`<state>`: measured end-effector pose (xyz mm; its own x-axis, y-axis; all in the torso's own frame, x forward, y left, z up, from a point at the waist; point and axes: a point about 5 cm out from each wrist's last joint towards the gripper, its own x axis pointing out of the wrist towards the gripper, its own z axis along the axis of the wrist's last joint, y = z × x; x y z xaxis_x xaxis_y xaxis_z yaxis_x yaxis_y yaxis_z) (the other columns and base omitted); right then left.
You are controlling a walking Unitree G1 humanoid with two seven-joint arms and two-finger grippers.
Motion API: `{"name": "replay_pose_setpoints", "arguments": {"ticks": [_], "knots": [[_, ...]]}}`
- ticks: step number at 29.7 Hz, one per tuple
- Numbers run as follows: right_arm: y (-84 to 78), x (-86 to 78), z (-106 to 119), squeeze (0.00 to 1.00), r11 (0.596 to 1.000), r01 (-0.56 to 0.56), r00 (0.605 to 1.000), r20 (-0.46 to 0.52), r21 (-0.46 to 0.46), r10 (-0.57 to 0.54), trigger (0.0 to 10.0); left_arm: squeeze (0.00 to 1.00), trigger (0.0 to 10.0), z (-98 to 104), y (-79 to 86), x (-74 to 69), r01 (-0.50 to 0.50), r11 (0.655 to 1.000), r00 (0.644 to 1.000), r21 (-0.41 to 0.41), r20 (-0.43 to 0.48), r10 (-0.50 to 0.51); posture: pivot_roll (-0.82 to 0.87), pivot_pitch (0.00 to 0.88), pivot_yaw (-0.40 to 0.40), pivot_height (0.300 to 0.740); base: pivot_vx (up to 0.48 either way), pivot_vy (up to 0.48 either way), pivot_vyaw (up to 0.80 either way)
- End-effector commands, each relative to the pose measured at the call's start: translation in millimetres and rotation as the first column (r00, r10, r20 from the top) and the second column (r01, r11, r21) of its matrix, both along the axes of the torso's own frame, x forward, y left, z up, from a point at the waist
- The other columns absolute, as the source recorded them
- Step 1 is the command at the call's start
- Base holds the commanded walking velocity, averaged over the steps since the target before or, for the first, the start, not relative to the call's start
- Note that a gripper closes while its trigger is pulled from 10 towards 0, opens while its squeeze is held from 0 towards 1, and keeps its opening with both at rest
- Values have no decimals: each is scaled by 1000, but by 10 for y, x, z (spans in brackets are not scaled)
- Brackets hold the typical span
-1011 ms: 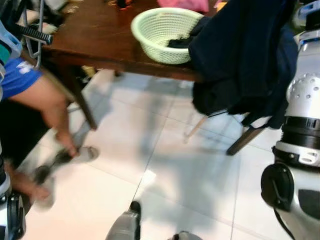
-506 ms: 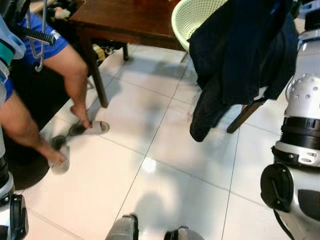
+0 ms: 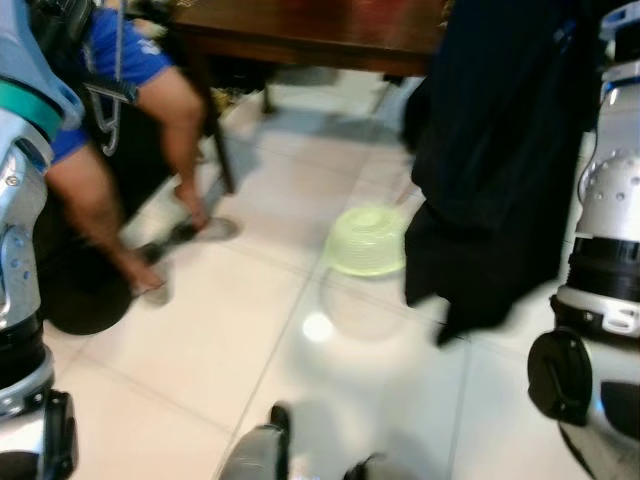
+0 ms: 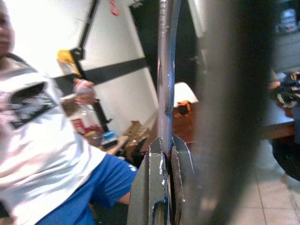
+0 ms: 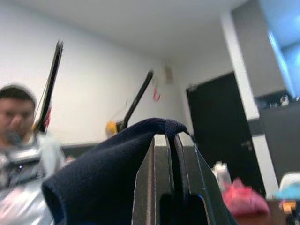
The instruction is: Hang hanger
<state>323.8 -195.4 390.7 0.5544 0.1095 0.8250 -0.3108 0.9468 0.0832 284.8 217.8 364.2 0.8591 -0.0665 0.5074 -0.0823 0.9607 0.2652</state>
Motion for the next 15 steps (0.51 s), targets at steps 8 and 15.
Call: {"name": "replay_pose_setpoints", "arguments": {"ticks": [8, 15], "knots": [[76, 16, -374, 0, 995, 12, 992, -121, -95, -24, 10000, 0, 10000, -413, -312, 159, 121, 988, 980, -94, -145, -134, 32, 72, 39, 740, 0, 0, 0], [88, 56, -644, 0, 994, 6, 976, -216, -108, -30, 10000, 0, 10000, -621, -449, 217, 152, 982, 964, -114, -201, -173, 16, 73, 40, 740, 0, 0, -630]]}}
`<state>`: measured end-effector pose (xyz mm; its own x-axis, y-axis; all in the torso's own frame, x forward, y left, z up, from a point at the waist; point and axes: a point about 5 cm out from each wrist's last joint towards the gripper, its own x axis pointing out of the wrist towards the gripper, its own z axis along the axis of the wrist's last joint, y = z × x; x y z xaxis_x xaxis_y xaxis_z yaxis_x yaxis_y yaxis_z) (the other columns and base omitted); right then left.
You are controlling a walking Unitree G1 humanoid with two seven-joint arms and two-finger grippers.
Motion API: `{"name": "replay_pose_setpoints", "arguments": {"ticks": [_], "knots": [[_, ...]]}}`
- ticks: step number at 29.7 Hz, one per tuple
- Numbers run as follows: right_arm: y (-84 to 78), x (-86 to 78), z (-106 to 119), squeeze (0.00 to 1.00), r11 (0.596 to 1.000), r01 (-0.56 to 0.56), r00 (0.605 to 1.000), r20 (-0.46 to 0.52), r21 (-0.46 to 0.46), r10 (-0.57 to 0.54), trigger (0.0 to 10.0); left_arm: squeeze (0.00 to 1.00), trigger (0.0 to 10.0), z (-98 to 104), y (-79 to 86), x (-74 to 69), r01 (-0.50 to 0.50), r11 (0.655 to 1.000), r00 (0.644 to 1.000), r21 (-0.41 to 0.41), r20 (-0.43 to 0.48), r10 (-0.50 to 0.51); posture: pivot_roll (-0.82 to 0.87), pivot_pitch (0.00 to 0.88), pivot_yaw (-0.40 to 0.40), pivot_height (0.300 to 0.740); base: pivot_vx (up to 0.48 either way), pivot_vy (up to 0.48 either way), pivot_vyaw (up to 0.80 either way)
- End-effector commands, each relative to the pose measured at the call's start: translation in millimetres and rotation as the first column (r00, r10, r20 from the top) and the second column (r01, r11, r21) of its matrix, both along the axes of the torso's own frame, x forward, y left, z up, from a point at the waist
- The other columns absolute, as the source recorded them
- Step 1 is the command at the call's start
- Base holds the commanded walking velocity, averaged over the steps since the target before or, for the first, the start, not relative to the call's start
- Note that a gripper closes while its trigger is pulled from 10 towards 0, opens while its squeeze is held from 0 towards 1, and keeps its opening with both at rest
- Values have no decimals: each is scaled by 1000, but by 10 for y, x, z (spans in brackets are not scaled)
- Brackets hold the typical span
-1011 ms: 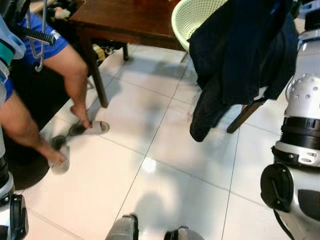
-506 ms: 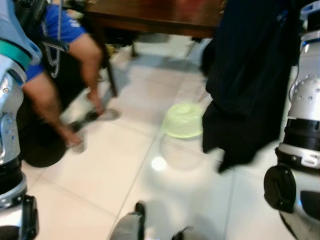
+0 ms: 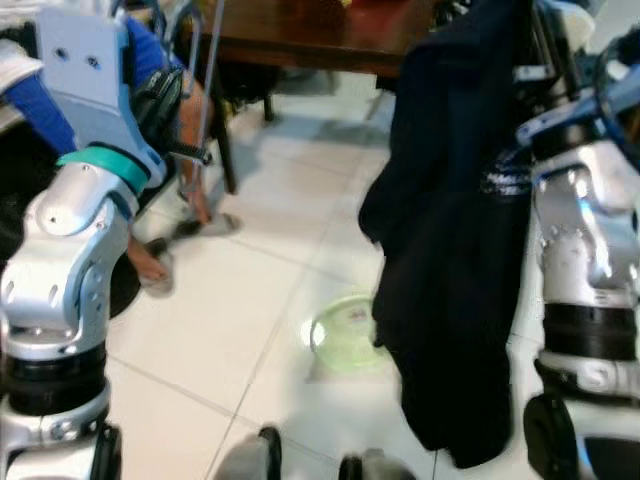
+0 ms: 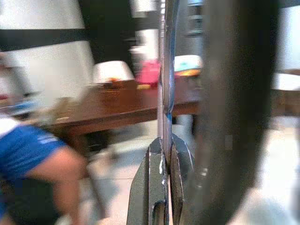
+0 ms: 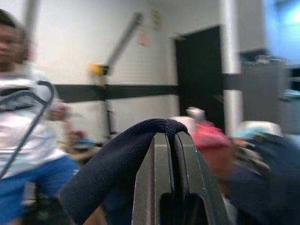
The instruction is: Hang hanger
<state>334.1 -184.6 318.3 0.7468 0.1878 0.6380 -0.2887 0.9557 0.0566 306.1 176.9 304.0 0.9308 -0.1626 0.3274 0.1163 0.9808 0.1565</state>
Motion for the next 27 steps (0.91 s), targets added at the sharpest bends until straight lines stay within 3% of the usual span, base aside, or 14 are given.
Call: {"name": "replay_pose_setpoints", "arguments": {"ticks": [1, 13, 27], "knots": [[-25, -43, 21, 0, 1000, 16, 1000, 21, 1, -16, 10000, 0, 10000, -65, -83, 11, 20, 1000, 1000, 3, -11, -20, 12, 71, 41, 740, 0, 0, -788], [-73, -70, -93, 0, 999, 45, 999, -24, -2, -45, 10000, 0, 10000, -161, -246, 30, 60, 998, 998, 0, -30, -60, -4, 68, 41, 740, 0, 0, -788], [-65, -84, -94, 0, 999, 53, 998, -32, -9, -54, 10000, 0, 10000, -208, -321, 34, 71, 997, 997, -7, -31, -71, -8, 74, 41, 740, 0, 0, -788]]}}
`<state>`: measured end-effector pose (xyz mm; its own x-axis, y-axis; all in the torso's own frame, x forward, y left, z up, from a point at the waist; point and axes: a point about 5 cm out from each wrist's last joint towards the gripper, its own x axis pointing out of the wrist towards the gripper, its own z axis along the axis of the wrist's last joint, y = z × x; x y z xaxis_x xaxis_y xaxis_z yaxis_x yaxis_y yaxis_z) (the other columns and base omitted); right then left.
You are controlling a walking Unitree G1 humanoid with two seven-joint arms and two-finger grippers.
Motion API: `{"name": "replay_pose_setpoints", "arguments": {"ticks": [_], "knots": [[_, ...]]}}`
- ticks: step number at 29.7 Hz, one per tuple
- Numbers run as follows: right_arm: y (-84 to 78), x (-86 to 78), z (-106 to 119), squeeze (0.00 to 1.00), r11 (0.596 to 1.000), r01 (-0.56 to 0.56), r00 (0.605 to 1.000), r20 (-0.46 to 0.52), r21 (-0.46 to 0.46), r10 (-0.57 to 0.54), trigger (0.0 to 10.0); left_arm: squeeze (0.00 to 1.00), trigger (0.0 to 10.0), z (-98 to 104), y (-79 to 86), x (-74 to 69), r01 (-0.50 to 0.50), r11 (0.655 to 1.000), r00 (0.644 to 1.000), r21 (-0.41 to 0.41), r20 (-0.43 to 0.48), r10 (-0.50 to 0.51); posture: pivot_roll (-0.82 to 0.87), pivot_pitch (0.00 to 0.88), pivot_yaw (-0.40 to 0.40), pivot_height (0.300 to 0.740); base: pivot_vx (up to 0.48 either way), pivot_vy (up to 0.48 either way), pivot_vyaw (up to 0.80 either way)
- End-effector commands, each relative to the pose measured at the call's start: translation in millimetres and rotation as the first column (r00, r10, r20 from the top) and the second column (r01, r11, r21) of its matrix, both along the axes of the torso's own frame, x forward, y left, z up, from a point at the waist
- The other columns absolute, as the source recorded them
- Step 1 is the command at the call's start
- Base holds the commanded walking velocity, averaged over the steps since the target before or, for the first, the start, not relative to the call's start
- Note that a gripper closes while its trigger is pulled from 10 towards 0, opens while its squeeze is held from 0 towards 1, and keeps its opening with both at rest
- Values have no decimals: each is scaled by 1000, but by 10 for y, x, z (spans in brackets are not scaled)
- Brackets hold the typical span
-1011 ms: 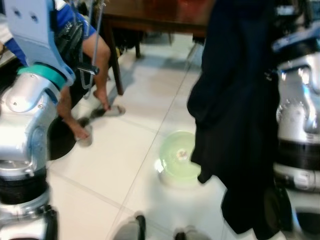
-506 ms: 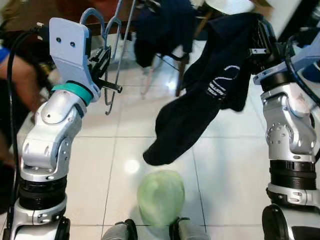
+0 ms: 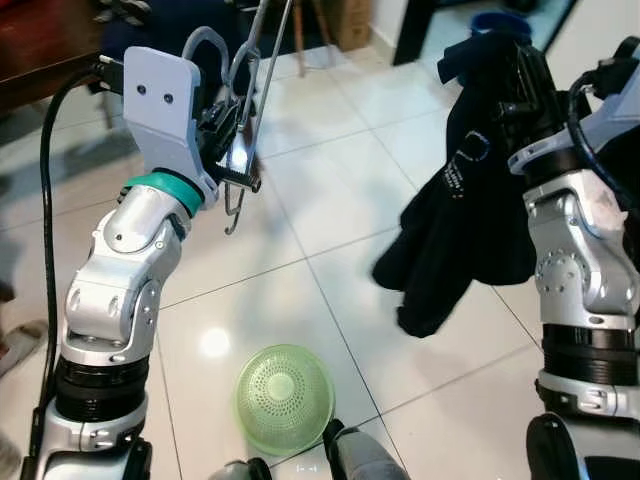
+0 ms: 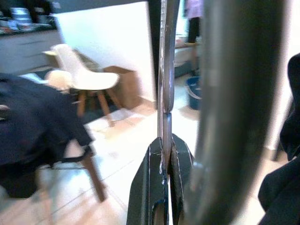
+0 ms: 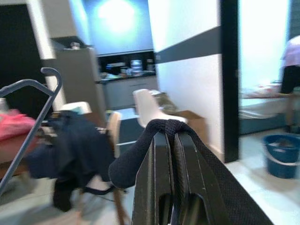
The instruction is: Hang hanger
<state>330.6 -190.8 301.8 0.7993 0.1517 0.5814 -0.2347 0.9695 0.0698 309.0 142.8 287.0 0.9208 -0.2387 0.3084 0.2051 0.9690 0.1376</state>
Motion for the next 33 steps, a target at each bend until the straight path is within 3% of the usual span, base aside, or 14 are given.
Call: {"name": "replay_pose_setpoints", "arguments": {"ticks": [1, 33], "knots": [[-3, -51, 70, 0, 1000, 3, 999, 39, -3, -3, 10000, 0, 10000, -39, 16, 6, -16, 1000, 1000, 11, -7, 16, -8, 74, 41, 740, 0, 0, -788], [-42, -79, 47, 0, 999, 45, 998, 35, 9, -46, 10000, 0, 10000, -87, -103, 42, 21, 999, 1000, 49, -5, -21, -6, 73, 66, 740, 0, 0, -788]]}}
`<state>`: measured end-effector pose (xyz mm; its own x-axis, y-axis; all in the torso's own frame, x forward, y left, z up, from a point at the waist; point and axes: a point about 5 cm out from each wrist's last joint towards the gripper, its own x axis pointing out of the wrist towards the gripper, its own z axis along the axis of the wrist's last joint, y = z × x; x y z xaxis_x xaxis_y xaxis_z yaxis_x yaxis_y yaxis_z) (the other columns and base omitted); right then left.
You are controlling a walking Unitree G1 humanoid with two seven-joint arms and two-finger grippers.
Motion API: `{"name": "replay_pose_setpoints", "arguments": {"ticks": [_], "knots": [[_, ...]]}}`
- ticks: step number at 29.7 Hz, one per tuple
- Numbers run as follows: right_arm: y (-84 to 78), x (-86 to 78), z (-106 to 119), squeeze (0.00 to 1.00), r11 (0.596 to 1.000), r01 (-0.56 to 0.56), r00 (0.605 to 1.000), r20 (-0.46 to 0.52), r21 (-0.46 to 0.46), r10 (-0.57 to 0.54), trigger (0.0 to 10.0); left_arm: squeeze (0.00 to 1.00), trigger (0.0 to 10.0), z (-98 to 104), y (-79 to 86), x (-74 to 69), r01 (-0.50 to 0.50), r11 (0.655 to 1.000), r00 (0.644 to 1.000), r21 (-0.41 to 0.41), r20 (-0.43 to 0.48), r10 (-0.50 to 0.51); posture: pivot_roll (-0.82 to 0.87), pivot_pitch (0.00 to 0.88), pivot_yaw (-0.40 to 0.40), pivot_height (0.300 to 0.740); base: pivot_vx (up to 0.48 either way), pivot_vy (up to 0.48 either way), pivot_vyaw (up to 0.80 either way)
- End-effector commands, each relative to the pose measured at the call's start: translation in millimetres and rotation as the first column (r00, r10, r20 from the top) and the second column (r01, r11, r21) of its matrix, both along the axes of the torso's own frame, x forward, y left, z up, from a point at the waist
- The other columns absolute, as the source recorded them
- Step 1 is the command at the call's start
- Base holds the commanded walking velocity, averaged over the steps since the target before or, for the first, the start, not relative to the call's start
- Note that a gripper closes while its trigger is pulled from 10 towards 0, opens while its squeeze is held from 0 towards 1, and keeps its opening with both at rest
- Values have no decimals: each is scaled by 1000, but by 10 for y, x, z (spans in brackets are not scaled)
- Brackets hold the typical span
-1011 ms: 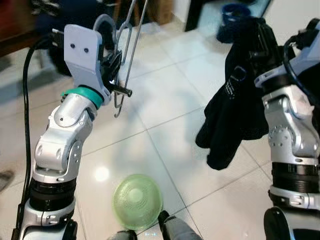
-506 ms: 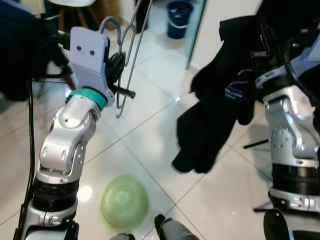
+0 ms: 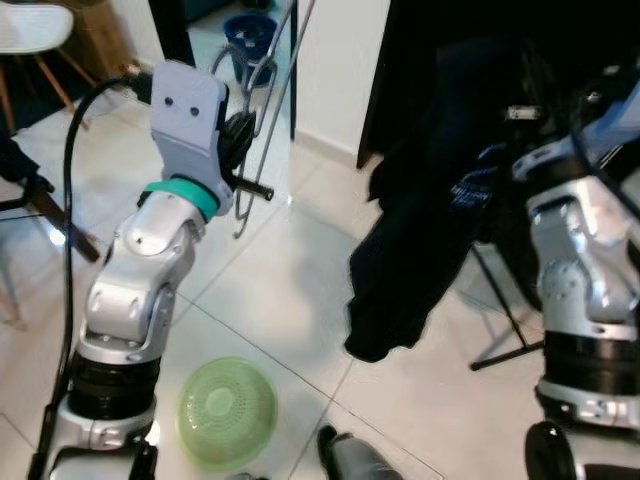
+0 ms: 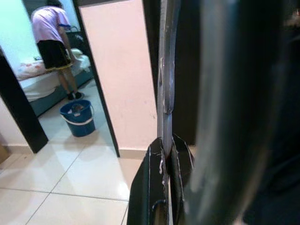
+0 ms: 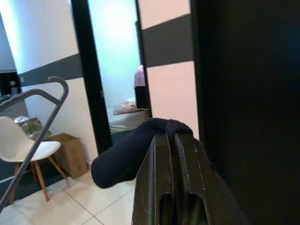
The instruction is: Hang hanger
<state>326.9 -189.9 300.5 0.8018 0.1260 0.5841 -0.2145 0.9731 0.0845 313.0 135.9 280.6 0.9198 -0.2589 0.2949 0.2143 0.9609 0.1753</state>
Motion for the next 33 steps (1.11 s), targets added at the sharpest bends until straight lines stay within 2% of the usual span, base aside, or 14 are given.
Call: {"name": "replay_pose_setpoints", "arguments": {"ticks": [1, 10, 13, 16, 18, 19, 21, 22, 23, 24, 26, 27, 30, 33], "knots": [[-57, -44, 56, 0, 1000, 29, 999, 34, -7, -28, 10000, 0, 10000, -20, -34, 5, 12, 1000, 1000, 12, 0, -12, -8, 73, 68, 740, 0, 0, -788], [-88, -54, 53, 0, 999, 44, 998, 37, -17, -44, 10000, 0, 10000, -23, -54, 13, 33, 999, 999, 26, -3, -33, -10, 73, 74, 740, 0, 0, -788], [-109, -63, 55, 0, 998, 53, 998, 38, -31, -52, 10000, 0, 10000, -60, -12, -29, 105, 994, 994, 37, -37, -103, -10, 73, 75, 740, 0, 0, -788], [-99, -59, -3, 0, 997, -17, 1000, 3, -75, 17, 10000, 0, 10000, -127, 233, -149, 215, 971, 974, 101, -90, -206, -4, 77, 74, 740, 0, 0, -788], [46, -74, -179, 0, 954, -202, 978, -87, -223, 187, 10000, 0, 10000, -159, 538, -308, 300, 942, 949, 151, -147, -278, 10, 80, 69, 740, 0, 0, -222], [126, -81, -288, 0, 904, -297, 953, -149, -307, 263, 10000, 0, 10000, -172, 713, -387, 327, 930, 936, 165, -190, -296, 20, 83, 58, 740, 0, 0, 0], [126, -81, -288, 0, 904, -297, 953, -149, -307, 263, 10000, 0, 10000, -172, 713, -387, 327, 930, 936, 165, -190, -296, 20, 83, 58, 740, 0, 0, 0], [167, -88, -368, 0, 857, -361, 931, -194, -369, 308, 10000, 0, 10000, -179, 840, -458, 347, 921, 925, 176, -226, -305, 26, 85, 51, 740, 0, 0, 0], [181, -86, -413, 0, 826, -392, 918, -224, -404, 327, 10000, 0, 10000, -187, 920, -506, 359, 916, 916, 181, -254, -309, 28, 85, 48, 740, 0, 0, 0], [181, -86, -413, 0, 826, -392, 918, -224, -404, 327, 10000, 0, 10000, -187, 920, -506, 359, 916, 916, 181, -254, -309, 28, 85, 48, 740, 0, 0, 0], [171, -67, -479, 0, 749, -462, 886, -294, -474, 360, 10000, 0, 10000, -259, 1067, -653, 412, 889, 881, 202, -337, -332, 32, 86, 26, 740, 0, 0, 0], [171, -67, -479, 0, 749, -462, 886, -294, -474, 360, 10000, 0, 10000, -259, 1067, -653, 412, 889, 881, 202, -337, -332, 32, 86, 26, 740, 0, 0, 0], [211, -26, -472, 0, 670, -535, 844, -345, -514, 410, 10000, 0, 10000, -478, 972, -764, 520, 833, 806, 188, -430, -406, 24, 90, 7, 740, 0, 0, 0], [300, 5, -390, 0, 667, -552, 834, -319, -501, 450, 10000, 0, 10000, -608, 817, -788, 596, 796, 739, 104, -457, -494, 14, 89, 7, 740, 0, 0, 0]]}}
